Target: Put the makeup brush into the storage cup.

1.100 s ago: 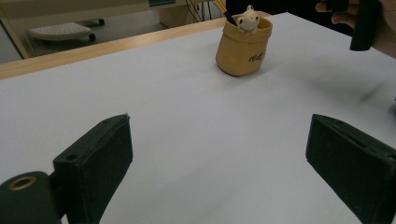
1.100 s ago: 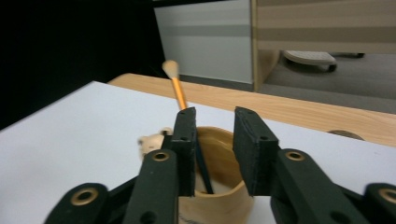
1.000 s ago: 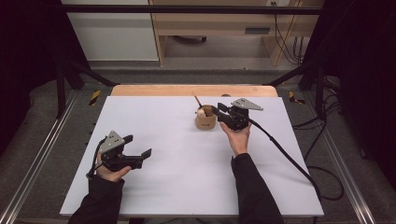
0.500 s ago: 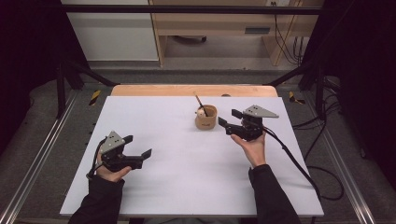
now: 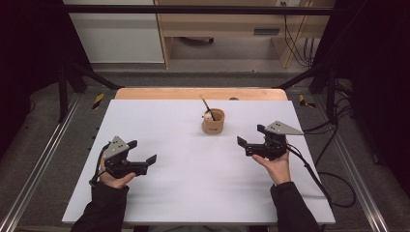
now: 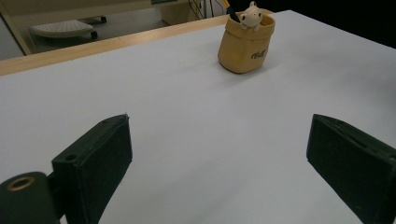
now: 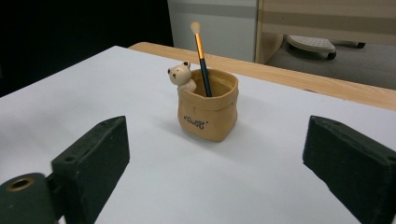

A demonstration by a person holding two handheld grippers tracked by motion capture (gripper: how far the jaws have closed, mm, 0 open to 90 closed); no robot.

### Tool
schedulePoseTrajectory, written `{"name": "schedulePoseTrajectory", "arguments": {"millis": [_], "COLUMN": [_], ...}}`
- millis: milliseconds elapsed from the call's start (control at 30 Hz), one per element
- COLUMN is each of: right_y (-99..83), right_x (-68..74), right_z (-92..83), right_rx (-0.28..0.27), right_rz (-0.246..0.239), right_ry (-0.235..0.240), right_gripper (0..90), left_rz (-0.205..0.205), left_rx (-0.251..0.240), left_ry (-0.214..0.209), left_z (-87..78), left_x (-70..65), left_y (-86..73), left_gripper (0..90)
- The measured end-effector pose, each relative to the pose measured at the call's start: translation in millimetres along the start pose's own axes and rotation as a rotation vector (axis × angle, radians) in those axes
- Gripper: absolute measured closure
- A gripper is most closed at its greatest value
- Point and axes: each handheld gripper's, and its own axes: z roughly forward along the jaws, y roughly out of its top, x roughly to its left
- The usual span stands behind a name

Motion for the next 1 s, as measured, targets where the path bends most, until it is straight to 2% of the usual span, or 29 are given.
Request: {"name": "schedulePoseTrajectory", "arguments": {"millis": [100, 200, 433, 700, 1000], "right_y": [-4.2, -9.8, -24.5, -36.9, -39.1], "right_x": [-0.2, -2.4, -6.7, -8.9, -10.1], "right_z": [-9.5, -18.6, -33.8, -45.1, -52.2], "right_rx": [-0.003, -0.016, -0.004, 0.015, 0.004], "right_rz": [-0.011, 0.016, 0.020, 0.016, 0.017], "right_ry": [0.002, 0.022, 0.012, 0.007, -0.002], "right_gripper": [3.9, 3.9, 3.8, 3.7, 3.8], "left_rz": [0.003, 0.001, 0.004, 0.003, 0.001], "left_rx": [0.004, 0.007, 0.013, 0.013, 0.012], "left_ry": [0.000, -0.002, -0.002, -0.002, 0.002], "left_z": [0.7, 1.2, 1.9, 1.6, 1.2], "left_x": [-1.0, -1.7, -2.4, -2.3, -1.0], "left_y": [-0.6, -1.7, -3.6, -4.3, -5.5], "left_gripper": [6.3, 6.4, 6.4, 6.4, 6.4]}}
